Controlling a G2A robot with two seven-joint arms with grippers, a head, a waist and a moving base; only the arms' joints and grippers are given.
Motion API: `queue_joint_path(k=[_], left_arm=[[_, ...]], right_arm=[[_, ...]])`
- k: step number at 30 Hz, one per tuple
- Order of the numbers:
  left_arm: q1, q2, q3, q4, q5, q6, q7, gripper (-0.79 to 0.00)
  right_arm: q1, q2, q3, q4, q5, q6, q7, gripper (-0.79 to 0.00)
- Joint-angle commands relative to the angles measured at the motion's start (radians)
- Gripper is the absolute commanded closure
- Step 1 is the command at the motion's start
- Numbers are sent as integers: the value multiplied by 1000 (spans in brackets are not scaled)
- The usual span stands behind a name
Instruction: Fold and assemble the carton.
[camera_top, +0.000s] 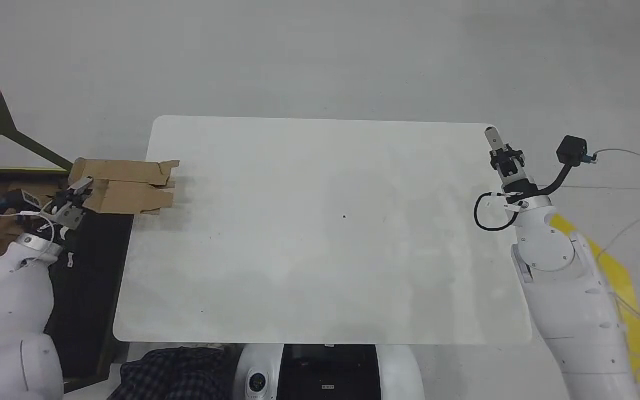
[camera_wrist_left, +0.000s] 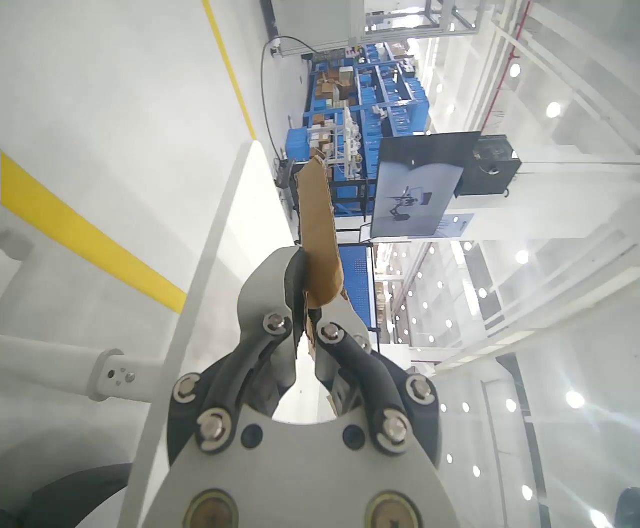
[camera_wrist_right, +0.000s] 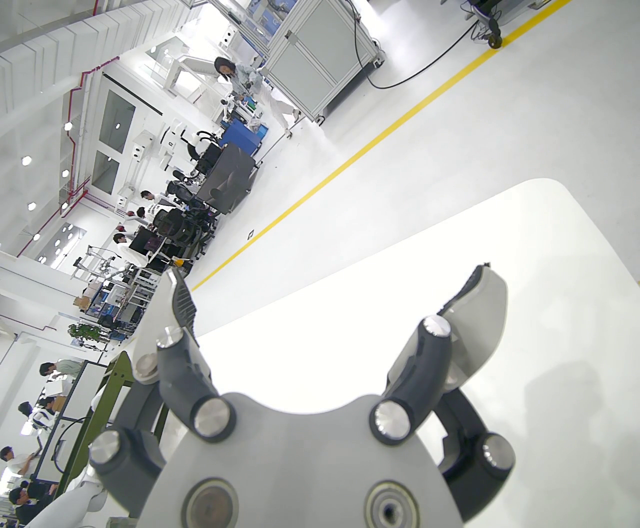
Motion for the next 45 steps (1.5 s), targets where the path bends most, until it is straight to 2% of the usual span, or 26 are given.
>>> queue_joint_path(k=[1,5,12,19,31,45], left_arm=[[6,-2,2,-41,-19,22,-20,0],[19,-14,25,-136,-40,46,-44,0],[56,-48,109,-327,-89,64,-62,0],[91,-74,198,-471,-102,70,-68,0],[104,-119,366,-570,-57,33,-31,0],[23,-197,605,-652,41,30,92,0]], right_arm=[[0,0,0,0,0,0,0,-785],[0,0,0,0,0,0,0,-785],[0,0,0,0,0,0,0,-785],[0,0,0,0,0,0,0,-785],[0,0,0,0,0,0,0,-785],[0,0,0,0,0,0,0,-785]])
